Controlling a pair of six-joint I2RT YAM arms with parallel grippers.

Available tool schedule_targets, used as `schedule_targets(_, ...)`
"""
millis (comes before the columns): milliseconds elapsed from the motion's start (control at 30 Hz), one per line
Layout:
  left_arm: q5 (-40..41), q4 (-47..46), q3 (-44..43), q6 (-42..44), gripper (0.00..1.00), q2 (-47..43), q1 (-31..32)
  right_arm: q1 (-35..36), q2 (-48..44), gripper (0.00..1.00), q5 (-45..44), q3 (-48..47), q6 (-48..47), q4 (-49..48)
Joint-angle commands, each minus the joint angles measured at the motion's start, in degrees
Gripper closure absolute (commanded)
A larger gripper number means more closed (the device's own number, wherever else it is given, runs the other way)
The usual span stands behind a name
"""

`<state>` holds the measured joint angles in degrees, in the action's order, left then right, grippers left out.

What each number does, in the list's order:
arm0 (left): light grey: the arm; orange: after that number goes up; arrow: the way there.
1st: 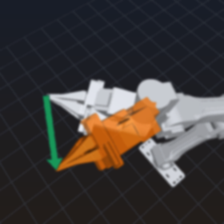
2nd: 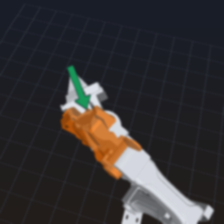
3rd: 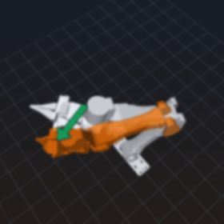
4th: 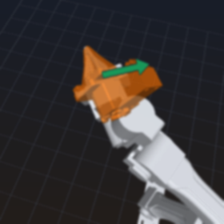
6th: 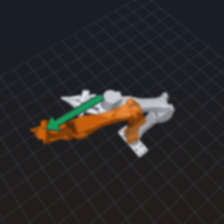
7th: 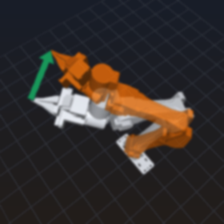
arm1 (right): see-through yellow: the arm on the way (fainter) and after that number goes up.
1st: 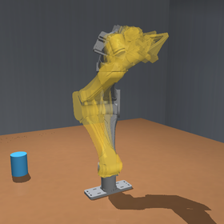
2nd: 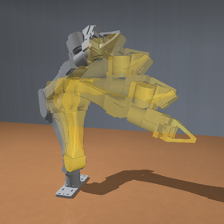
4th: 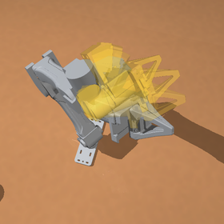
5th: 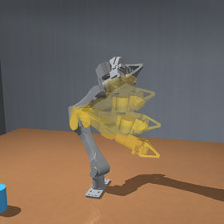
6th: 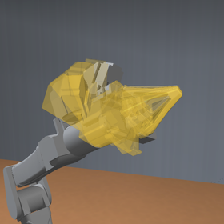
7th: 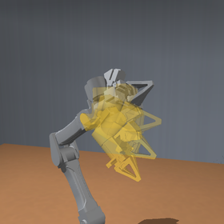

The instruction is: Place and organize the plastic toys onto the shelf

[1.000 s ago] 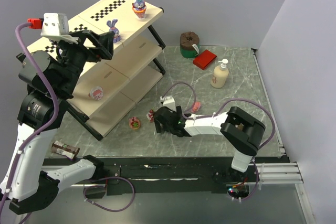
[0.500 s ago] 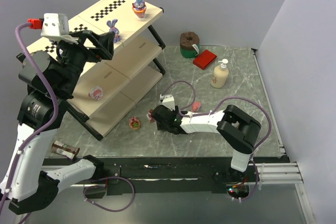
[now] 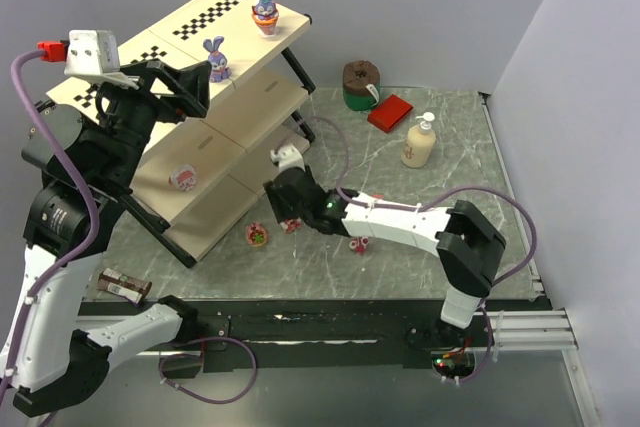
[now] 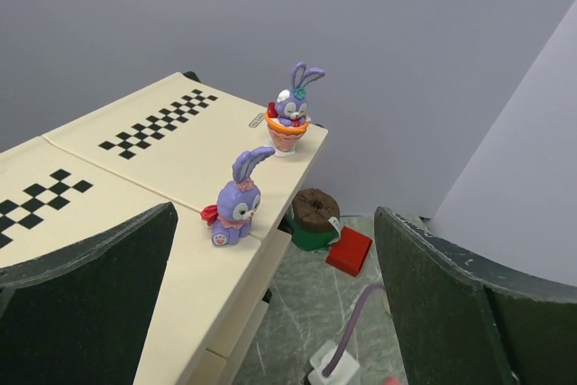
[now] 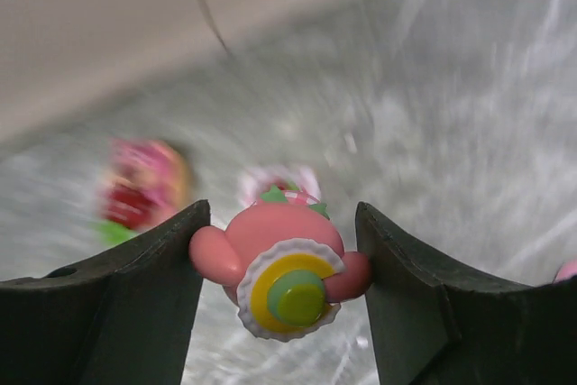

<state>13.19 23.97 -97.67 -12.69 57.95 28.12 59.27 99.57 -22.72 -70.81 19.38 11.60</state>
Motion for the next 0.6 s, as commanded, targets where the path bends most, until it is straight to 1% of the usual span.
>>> schedule_targets(0, 0.78, 0.73, -2.53, 1.0, 0.04, -0.56, 0.27, -0.46, -3.68, 0.96, 5.12, -9.77, -9.7, -0.53)
schedule_targets(200, 1.31, 1.26, -2.79, 1.17, 0.04, -1.35, 0.27, -2.22, 0.18, 0.95, 11.19, -23.57, -14.36, 3.08)
schedule_targets(333, 1.31, 1.43, -3.14, 1.09, 0.03, -1.53, 0.27, -3.72, 5.09, 0.94, 13.75, -32.18, -15.42, 5.01)
schedule_targets(367, 1.31, 1.43, -3.06, 1.17, 0.04, -1.53, 0.27, -3.89, 6.07, 0.94, 14.28, -35.68, -16.12, 6.06)
schedule_targets(433, 1.49, 1.43, -2.97, 1.26, 0.04, -1.62, 0.27, -4.42, 8.87, 0.93, 14.98, -38.95, -16.74, 7.47)
schedule_targets(467, 1.49, 1.43, -2.88, 1.26, 0.04, -1.7, 0.27, -4.6, 9.93, 0.93, 16.29, -42.02, -16.83, 8.26)
schedule_targets(567, 1.84, 1.08, -2.44, 1.44, 0.03, -2.05, 0.27, -5.21, 12.66, 0.92, 18.49, -45.81, -17.18, 10.55)
